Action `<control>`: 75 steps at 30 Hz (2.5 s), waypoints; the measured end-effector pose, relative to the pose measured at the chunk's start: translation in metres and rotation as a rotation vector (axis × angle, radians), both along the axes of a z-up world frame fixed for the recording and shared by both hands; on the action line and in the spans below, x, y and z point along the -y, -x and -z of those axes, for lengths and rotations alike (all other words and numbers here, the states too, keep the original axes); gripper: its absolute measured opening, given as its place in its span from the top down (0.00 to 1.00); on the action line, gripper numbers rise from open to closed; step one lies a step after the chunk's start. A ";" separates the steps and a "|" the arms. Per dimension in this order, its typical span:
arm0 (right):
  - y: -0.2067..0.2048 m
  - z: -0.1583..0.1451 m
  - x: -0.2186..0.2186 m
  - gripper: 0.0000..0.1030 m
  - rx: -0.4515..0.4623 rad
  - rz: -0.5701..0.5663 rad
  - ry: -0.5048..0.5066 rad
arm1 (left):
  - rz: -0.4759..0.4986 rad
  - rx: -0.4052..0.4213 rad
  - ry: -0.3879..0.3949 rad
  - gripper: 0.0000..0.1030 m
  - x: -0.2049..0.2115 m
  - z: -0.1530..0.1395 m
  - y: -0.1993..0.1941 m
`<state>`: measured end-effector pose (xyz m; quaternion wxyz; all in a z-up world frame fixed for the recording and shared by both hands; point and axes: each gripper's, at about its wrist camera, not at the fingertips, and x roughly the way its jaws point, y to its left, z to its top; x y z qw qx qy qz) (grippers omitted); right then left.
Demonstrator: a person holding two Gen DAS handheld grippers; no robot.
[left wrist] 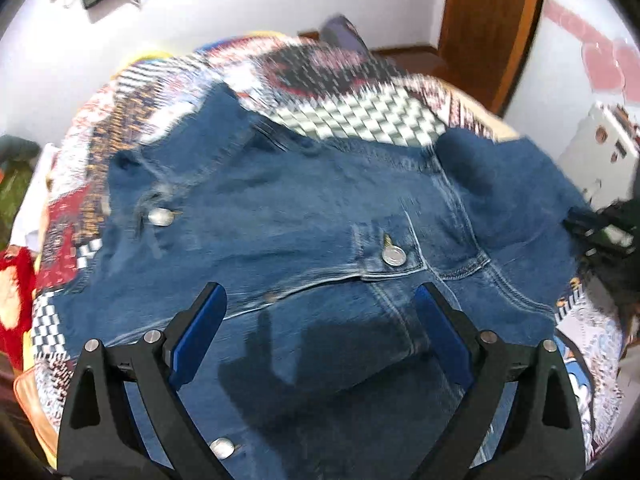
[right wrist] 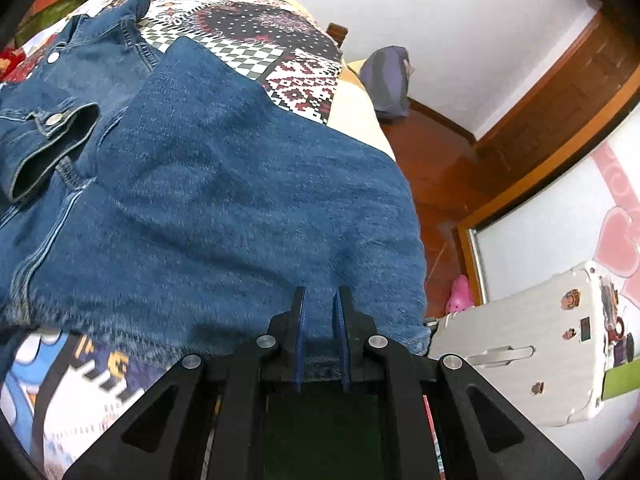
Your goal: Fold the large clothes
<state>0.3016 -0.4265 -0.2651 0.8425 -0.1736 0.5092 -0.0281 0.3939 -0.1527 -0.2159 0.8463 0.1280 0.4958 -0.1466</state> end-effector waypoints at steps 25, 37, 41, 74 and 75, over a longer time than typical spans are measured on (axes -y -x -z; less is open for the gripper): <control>0.105 -0.047 0.133 0.92 0.012 0.423 -0.685 | 0.488 -0.013 0.013 0.01 0.200 -0.005 0.046; 0.116 -0.040 0.128 0.92 0.027 0.453 -0.790 | 0.536 -0.014 -0.073 0.89 0.260 0.029 0.046; 0.114 -0.036 0.126 0.92 0.020 0.455 -0.821 | 0.505 0.044 -0.008 0.92 0.248 -0.002 0.044; -0.070 0.001 -0.030 0.92 -0.221 0.037 -0.096 | -0.017 -0.062 0.057 0.42 -0.058 0.035 0.001; -0.070 0.005 -0.029 0.92 -0.206 0.020 -0.101 | -0.014 -0.071 0.060 0.41 -0.059 0.045 0.002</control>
